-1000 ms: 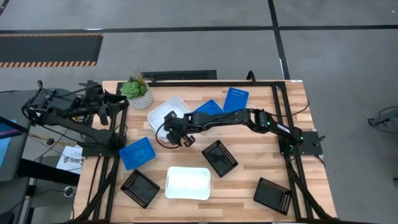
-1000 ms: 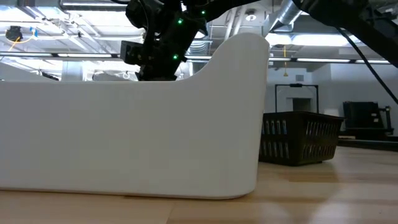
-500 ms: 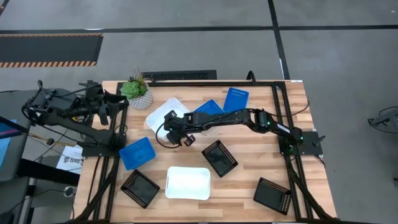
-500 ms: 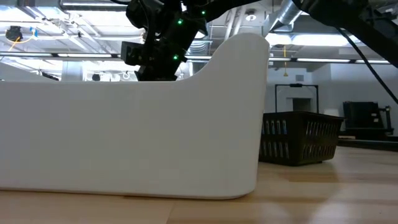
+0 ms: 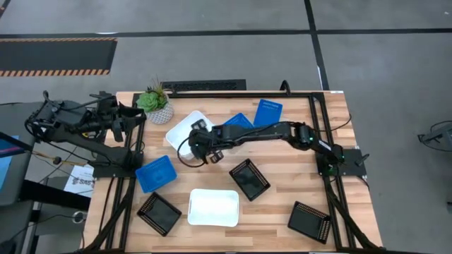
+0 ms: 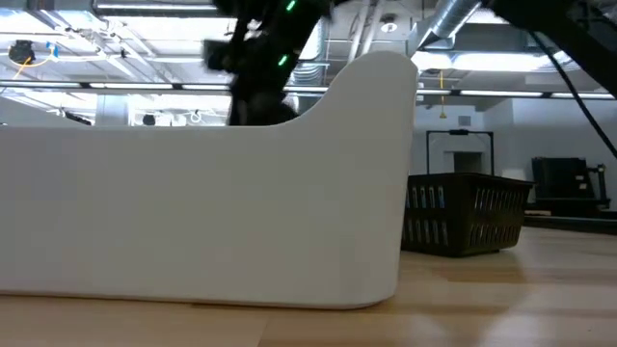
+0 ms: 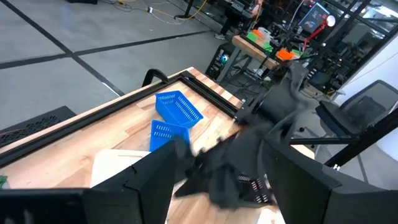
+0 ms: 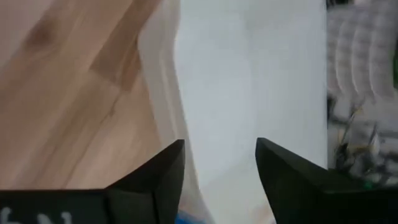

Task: Stack baskets by color
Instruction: Stack the bottom white bin on the white bins

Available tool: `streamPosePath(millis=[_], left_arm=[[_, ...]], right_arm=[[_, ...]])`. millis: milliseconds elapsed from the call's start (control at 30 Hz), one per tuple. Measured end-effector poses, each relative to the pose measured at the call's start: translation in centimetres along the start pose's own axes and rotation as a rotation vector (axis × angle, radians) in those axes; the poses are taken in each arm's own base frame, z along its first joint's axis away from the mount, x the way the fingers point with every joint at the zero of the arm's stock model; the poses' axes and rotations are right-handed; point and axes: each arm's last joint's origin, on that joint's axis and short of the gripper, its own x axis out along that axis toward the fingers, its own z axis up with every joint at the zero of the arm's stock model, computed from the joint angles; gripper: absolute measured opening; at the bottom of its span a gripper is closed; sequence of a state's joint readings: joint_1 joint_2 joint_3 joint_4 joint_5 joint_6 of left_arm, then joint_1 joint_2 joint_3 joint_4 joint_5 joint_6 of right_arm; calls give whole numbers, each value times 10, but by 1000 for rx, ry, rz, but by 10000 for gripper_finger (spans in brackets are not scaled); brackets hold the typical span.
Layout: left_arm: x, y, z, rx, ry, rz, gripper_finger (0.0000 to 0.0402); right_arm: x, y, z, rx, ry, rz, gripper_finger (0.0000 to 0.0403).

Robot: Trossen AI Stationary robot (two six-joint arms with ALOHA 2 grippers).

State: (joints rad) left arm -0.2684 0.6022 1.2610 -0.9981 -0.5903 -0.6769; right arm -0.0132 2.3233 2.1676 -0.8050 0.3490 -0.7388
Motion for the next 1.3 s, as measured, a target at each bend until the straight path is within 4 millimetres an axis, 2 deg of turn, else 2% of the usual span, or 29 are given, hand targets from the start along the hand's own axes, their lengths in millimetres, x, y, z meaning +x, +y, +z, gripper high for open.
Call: streamPosePath(millis=[200,367,533,633,700,800,900,1033,1133,1300], left_arm=[[0,0,0,-3,3,-1,224],[0,0,0,-3,4,0,224],[0,0,0,-2,5,0,224],[0,0,0,-2,5,0,224],[0,0,0,-3,5,0,224],[0,0,-1,-10,11,-7,224],[1,-1,-1,-19,24,-24,224],[1,-1,-1,-29,24,-27,224],[1,-1,-1,-33,24,-27,224],[1,-1,-1,-33,24,-27,224]], right_arm=[[-68,-18,-13,248,15,28,230],[-139,-18,-28,488,11,161,228],[-195,-5,-33,695,-34,376,229],[-221,10,-26,713,-72,420,227],[-231,22,-17,696,-98,444,226],[-238,43,-2,656,-127,469,226],[-234,63,19,620,-169,463,226],[-209,90,50,552,-218,451,226],[-184,103,65,509,-231,445,226],[-144,117,69,521,-123,453,226]])
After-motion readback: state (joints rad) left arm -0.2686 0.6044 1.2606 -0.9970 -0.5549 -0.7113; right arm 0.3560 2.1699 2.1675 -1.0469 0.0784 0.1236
